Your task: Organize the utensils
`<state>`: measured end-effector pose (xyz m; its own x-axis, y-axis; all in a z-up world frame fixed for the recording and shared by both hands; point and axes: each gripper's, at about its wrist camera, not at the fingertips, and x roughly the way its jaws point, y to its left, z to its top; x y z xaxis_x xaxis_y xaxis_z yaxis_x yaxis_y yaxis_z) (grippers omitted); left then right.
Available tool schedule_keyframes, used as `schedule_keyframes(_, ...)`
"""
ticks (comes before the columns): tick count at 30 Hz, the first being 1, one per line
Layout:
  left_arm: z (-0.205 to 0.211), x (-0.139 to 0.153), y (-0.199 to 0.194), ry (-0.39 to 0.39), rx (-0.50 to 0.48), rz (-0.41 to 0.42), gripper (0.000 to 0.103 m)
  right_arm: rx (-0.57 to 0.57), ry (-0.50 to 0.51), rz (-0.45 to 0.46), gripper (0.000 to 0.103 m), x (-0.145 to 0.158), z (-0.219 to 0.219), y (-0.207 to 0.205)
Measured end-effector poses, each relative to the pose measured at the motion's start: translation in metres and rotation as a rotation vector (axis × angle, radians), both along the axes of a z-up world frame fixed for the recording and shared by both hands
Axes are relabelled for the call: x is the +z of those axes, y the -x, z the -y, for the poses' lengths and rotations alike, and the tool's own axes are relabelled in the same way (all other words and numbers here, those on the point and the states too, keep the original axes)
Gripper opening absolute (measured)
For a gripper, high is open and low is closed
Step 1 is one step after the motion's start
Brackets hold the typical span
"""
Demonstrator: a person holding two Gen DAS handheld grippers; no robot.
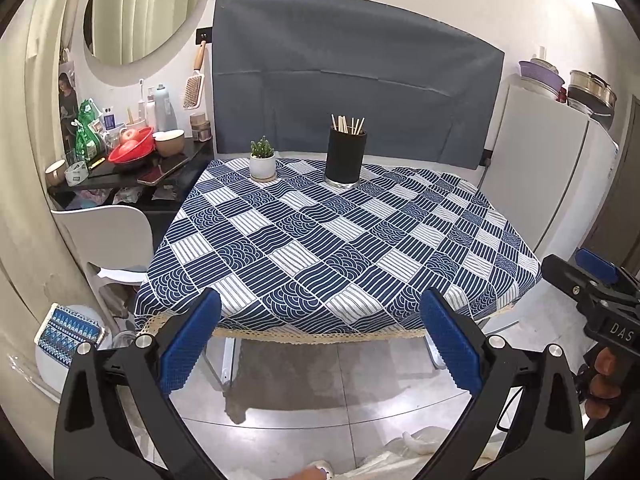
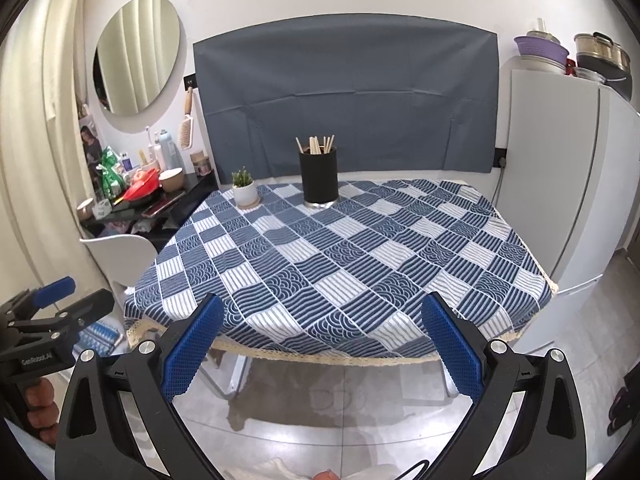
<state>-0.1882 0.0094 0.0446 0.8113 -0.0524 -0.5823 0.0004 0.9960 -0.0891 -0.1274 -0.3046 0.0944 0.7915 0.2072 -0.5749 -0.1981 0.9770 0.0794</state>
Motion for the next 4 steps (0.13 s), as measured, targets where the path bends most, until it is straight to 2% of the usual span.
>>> schedule_keyframes(2,-0.013,0.001,-0.014,0.034,-0.01,0.01,0.097,0.003,0.004,0.031,0.095,0.003,0.003,-0.01)
schedule_keyframes(4,-0.022,0.003,-0.029,0.021,0.002,0.016,0.097,0.009,0.049,0.07,0.095,0.008,0.004,-0.024)
